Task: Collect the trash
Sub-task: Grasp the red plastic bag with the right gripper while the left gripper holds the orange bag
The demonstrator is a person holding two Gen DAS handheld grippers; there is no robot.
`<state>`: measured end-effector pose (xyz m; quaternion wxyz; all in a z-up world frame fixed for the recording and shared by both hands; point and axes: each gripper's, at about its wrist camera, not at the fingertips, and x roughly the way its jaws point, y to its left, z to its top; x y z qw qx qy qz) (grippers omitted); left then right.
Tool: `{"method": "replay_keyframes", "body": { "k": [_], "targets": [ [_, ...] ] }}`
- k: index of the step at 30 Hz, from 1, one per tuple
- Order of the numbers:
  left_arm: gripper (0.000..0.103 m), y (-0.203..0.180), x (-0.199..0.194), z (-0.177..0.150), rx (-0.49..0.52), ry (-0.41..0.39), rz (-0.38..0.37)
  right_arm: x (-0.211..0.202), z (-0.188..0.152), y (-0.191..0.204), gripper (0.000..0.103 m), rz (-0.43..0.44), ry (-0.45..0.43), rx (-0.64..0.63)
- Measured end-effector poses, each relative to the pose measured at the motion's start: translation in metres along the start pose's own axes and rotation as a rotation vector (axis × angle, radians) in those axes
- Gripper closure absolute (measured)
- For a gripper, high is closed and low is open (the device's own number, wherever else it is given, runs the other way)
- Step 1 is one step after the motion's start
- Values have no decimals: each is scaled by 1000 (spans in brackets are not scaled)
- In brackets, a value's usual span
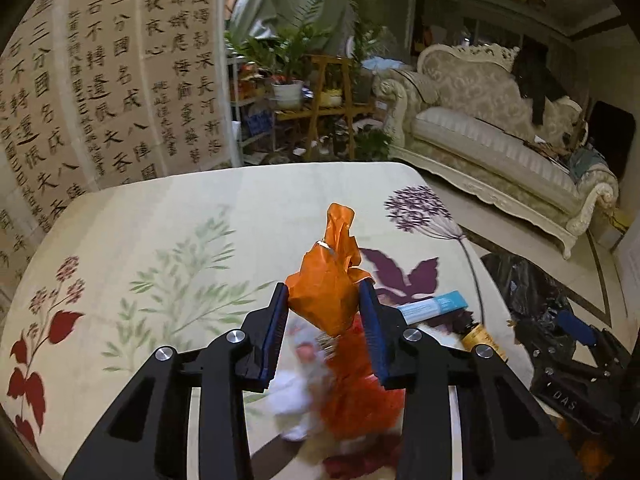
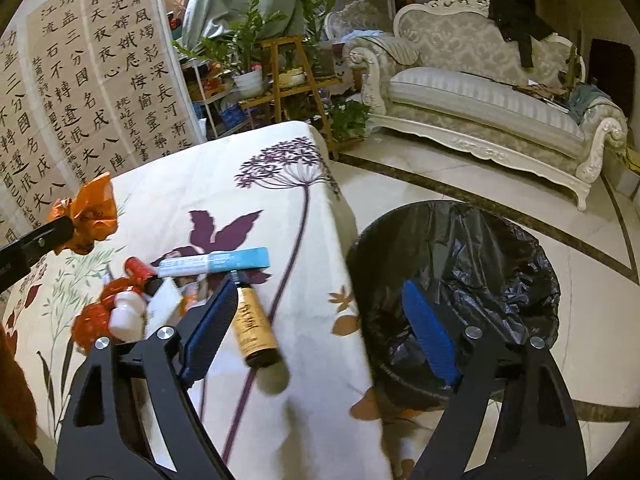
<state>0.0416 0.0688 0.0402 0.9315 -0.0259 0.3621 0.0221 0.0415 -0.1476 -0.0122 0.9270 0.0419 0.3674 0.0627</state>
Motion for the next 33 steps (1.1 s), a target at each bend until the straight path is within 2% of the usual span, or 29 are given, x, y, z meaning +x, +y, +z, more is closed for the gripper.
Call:
{"method": "replay_keyframes", "body": {
  "k": [5, 13, 20, 22, 29, 33],
  "targets": [
    [66, 27, -21, -14, -21, -33, 61, -15, -3, 26, 21, 29, -22, -45],
    [66, 70, -37, -41, -65, -26, 115, -29, -15, 81, 21, 86, -28, -138],
    [66, 99, -51, -60, -75, -41, 172, -31, -27, 119, 29, 127, -11, -197],
    [66, 107, -53, -64, -85, -40, 179, -29, -31, 130, 37, 136, 1, -220],
    [66, 122, -51, -73, -103, -31, 194, -21, -37, 149, 44, 142, 19, -257],
    [66, 123, -48, -75, -107, -24, 181, -13, -41, 152, 59, 142, 48, -263]
  ]
}}
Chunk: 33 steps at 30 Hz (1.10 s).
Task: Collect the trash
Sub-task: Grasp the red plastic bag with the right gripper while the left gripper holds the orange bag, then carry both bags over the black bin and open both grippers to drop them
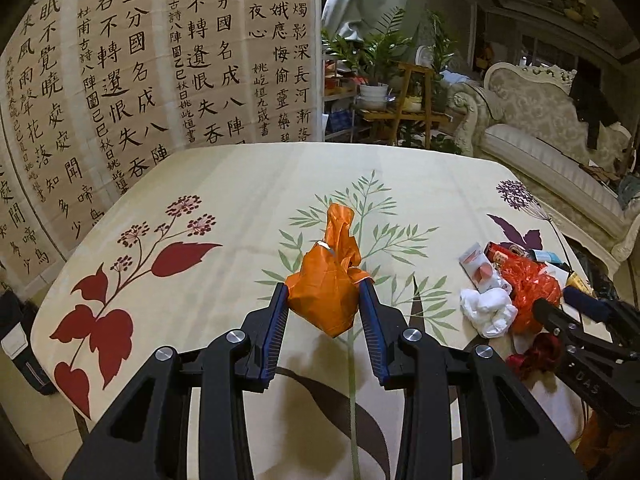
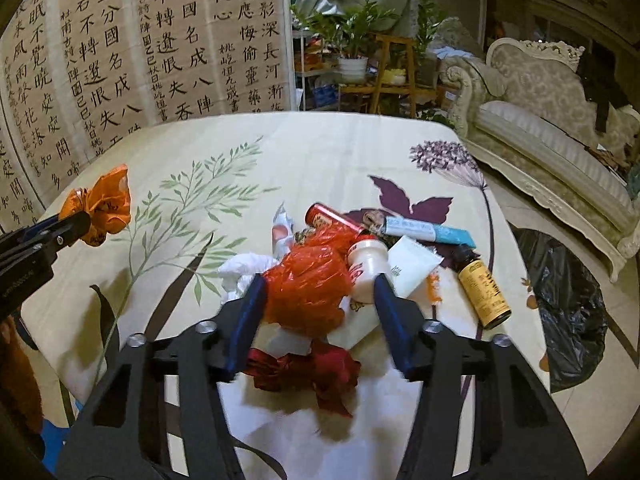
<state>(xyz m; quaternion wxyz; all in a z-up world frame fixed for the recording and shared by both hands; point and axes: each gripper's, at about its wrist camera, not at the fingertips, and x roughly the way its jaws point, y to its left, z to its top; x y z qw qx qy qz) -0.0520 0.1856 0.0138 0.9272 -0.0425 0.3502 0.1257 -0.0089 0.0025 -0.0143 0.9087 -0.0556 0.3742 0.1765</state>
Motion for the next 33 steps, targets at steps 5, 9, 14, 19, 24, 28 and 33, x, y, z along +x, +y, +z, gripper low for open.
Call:
{"method": "replay_keyframes", "body": {
  "k": [5, 9, 14, 19, 24, 28, 33],
  "targets": [
    [66, -3, 2, -2, -2, 5, -14, -1, -2, -2, 76, 20, -4, 7],
    [66, -7, -1, -1, -6, -2, -24, -12, 0, -5, 80, 27, -37, 12],
    [66, -15, -6, 1, 2, -18, -41, -28, 4, -12, 83, 42, -84, 26],
    [66, -27, -8, 4, 11, -23, -64, -47, 9, -25, 84, 37, -135, 45],
    [66, -47, -14, 8, 24, -48, -107, -65, 12, -47, 84, -10, -189, 69],
    [66, -69, -18, 12, 42, -64, -158, -72, 10, -71, 84, -71, -211, 98],
    [66, -105, -22, 15, 74, -82, -231, -75, 2, -109, 84, -142, -217, 155]
  ]
}}
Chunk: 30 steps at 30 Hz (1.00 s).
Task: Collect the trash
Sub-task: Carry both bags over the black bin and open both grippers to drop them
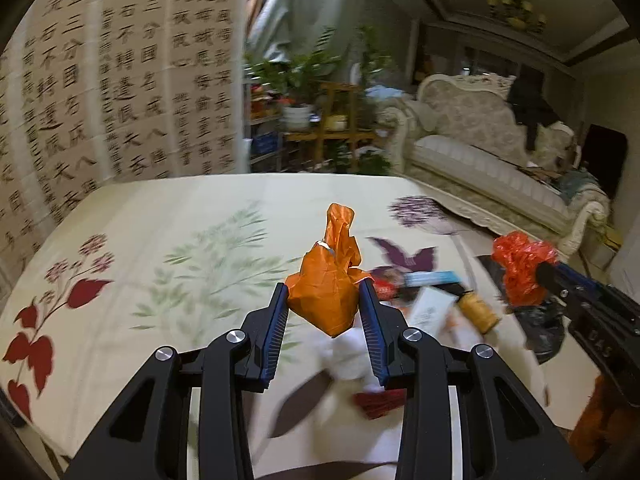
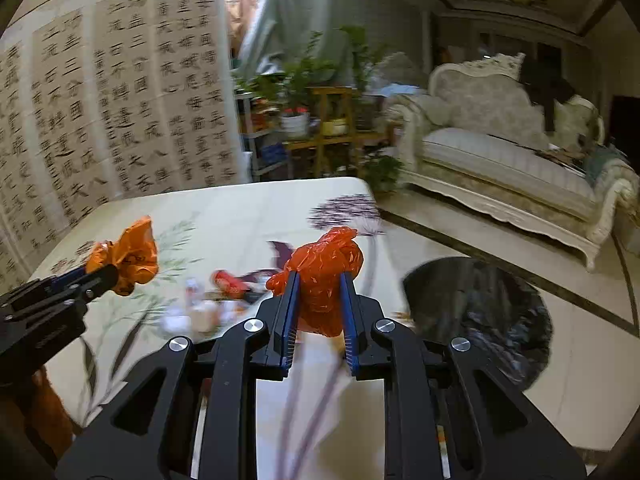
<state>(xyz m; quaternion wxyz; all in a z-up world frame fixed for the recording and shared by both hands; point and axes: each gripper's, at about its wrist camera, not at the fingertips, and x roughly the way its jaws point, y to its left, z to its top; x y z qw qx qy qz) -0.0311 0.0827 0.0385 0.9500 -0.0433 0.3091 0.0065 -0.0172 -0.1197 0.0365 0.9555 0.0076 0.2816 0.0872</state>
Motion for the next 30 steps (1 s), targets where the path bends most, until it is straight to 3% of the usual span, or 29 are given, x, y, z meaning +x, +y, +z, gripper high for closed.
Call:
{"method": "replay_keyframes", "body": {
  "k": [8, 14, 30],
  "targets": [
    [66, -70, 23, 6, 75, 1, -104, 6, -8, -61, 84, -124, -10, 48],
    [66, -117, 49, 10, 119, 23, -151, 22, -13, -105, 84, -167, 13, 92],
    [65, -199, 107, 18, 198, 84, -170, 56, -21, -165, 83, -220, 25, 130]
  ]
}}
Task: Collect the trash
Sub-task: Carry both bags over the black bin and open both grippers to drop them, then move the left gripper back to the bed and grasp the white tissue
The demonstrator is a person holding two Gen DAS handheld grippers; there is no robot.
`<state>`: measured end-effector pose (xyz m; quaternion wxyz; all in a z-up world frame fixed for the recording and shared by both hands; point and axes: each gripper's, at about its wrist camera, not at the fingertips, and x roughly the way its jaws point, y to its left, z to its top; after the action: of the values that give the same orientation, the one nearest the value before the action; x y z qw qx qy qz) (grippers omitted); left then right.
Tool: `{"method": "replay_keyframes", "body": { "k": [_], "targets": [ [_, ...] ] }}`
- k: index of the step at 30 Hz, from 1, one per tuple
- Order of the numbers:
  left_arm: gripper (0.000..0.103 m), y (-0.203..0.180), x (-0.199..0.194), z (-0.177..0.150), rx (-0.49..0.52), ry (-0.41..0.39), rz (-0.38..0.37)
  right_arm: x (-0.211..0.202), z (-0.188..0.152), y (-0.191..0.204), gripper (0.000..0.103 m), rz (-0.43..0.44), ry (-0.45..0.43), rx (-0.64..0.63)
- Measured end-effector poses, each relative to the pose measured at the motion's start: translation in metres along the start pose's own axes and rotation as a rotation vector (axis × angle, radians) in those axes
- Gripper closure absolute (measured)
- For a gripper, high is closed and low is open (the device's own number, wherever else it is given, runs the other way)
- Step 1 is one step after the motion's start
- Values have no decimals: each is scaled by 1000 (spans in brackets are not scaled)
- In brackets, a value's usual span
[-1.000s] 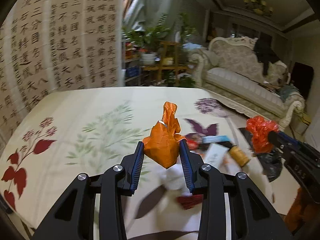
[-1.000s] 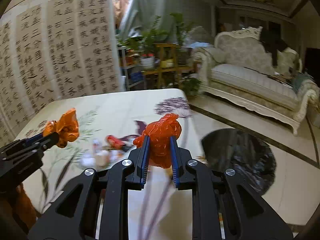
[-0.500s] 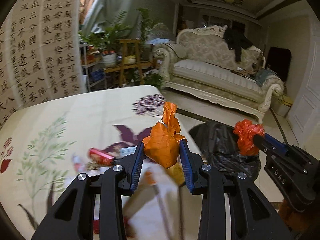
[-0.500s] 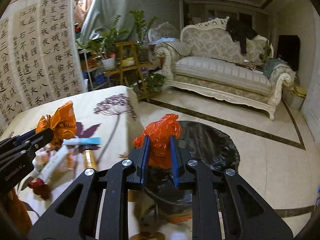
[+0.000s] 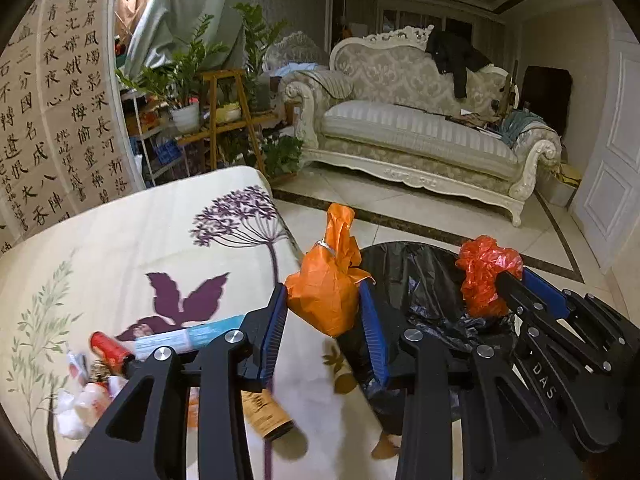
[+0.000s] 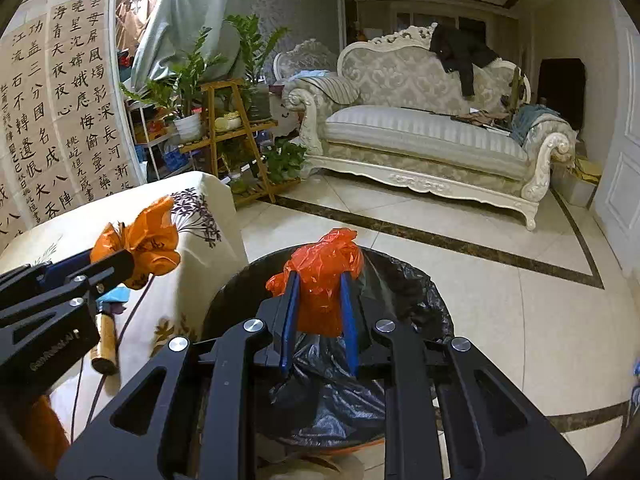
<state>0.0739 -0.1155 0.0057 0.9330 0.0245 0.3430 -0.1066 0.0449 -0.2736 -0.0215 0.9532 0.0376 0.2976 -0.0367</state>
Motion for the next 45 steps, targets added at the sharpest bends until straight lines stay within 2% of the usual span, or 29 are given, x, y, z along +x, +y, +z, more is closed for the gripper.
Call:
{"method": "replay_keyframes", "body": {
  "k": [2, 3, 4, 5, 6, 9, 12, 16, 21, 32, 39, 45],
  "targets": [
    [64, -4, 6, 1, -3, 15, 2, 4, 1, -3, 83, -5, 2, 6],
    [60, -5, 10, 1, 0, 24, 5, 6, 0, -5, 81, -7, 3, 13],
    [55, -8, 12, 0, 0, 28, 9, 9, 0, -7, 75, -6, 7, 21],
    [44, -9, 13, -1, 0, 28, 12, 9, 0, -8, 73, -8, 8, 27],
    [38, -9, 13, -1, -3, 24, 15, 10, -1, -9, 69, -15, 8, 35],
    [33, -9, 12, -2, -4, 19, 18, 9, -1, -13, 65, -24, 5, 50],
    [28, -6, 10, 0, -11, 9, 35, 7, 0, -15, 52, -34, -1, 65],
    [26, 4, 1, -1, -25, -4, 52, 3, -1, -16, 41, -26, 2, 97],
    [26, 16, -14, -5, -35, -10, 66, -5, -3, -11, 34, -2, 11, 120],
    [26, 59, -58, -20, -67, -27, 129, -31, -14, 34, 33, 73, 21, 82],
    [26, 98, -85, -42, -100, -23, 201, -47, -23, 68, 33, 125, 24, 43],
    [26, 136, -99, -71, -154, 11, 266, -56, -35, 95, 33, 170, 38, 11]
  ]
}}
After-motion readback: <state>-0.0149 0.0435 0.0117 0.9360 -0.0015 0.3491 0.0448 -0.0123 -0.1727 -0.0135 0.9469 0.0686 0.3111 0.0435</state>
